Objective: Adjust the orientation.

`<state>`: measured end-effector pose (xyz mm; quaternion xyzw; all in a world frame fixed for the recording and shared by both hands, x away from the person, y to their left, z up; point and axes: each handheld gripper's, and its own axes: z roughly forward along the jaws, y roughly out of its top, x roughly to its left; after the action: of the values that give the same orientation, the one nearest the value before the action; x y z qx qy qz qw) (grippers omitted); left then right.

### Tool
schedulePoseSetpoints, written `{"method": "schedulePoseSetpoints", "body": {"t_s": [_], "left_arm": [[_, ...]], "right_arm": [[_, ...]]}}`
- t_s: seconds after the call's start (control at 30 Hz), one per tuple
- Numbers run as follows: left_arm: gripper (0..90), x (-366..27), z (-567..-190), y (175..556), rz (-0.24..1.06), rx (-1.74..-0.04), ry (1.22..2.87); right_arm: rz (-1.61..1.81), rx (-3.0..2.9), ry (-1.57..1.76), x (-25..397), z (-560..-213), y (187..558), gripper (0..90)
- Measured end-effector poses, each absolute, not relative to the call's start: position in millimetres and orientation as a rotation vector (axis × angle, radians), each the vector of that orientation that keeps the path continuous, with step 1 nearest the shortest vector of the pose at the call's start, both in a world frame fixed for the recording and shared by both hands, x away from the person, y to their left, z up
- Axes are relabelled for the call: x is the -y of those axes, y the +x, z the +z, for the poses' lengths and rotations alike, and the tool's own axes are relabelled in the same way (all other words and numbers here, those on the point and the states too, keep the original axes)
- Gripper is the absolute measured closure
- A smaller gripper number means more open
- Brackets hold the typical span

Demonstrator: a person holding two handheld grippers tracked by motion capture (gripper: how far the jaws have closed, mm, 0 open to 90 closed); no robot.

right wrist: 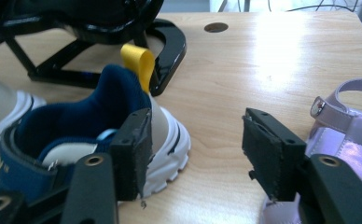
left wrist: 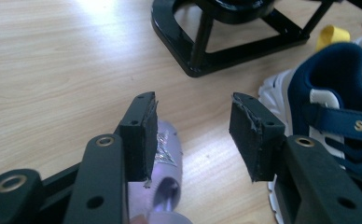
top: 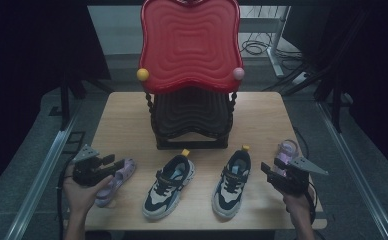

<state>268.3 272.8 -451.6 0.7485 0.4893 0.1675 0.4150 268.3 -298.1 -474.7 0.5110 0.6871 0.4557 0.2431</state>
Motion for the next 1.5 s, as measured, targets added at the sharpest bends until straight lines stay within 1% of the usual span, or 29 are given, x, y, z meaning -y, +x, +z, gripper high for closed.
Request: {"method": "schedulePoseSetpoints", "body": {"t_s": [0.07, 0.17, 0.37, 0.4, 0.47, 0.63, 0.67, 0.7, 0.9, 1.03, 1.17, 1.5], "left_arm": [[50.9, -272, -451, 266, 0.425, -1.226, 1.880], [50.1, -272, -453, 262, 0.424, -1.220, 1.869], [45.3, -263, -456, 257, 0.416, -1.202, 1.875], [43.7, -262, -456, 257, 0.411, -1.202, 1.875], [43.3, -261, -458, 256, 0.407, -1.203, 1.878], [42.3, -258, -457, 256, 0.395, -1.194, 1.886], [42.0, -258, -457, 256, 0.396, -1.194, 1.886], [42.0, -258, -457, 256, 0.396, -1.194, 1.886], [42.1, -258, -455, 252, 0.418, -1.193, 1.889], [42.1, -257, -455, 251, 0.424, -1.195, 1.893], [42.5, -256, -455, 251, 0.448, -1.202, 1.910], [42.7, -262, -455, 250, 0.451, -1.216, 1.894]], "right_arm": [[1.235, -1.904, 1.382, 300, -474, 266, 46.9], [1.222, -1.936, 1.371, 304, -471, 265, 54.1], [1.208, -1.949, 1.363, 317, -467, 263, 59.6], [1.210, -1.951, 1.363, 324, -466, 262, 63.3], [1.210, -1.947, 1.364, 327, -465, 261, 64.7], [1.196, -1.960, 1.352, 343, -464, 258, 74.7], [1.188, -1.954, 1.364, 349, -465, 257, 78.6], [1.188, -1.954, 1.364, 349, -465, 257, 78.6], [1.151, -1.955, 1.377, 362, -467, 254, 87.2], [1.137, -1.961, 1.383, 369, -468, 254, 89.2], [1.084, -1.957, 1.408, 376, -474, 255, 89.2], [1.004, -1.939, 1.485, 390, -491, 260, 89.3]]}}
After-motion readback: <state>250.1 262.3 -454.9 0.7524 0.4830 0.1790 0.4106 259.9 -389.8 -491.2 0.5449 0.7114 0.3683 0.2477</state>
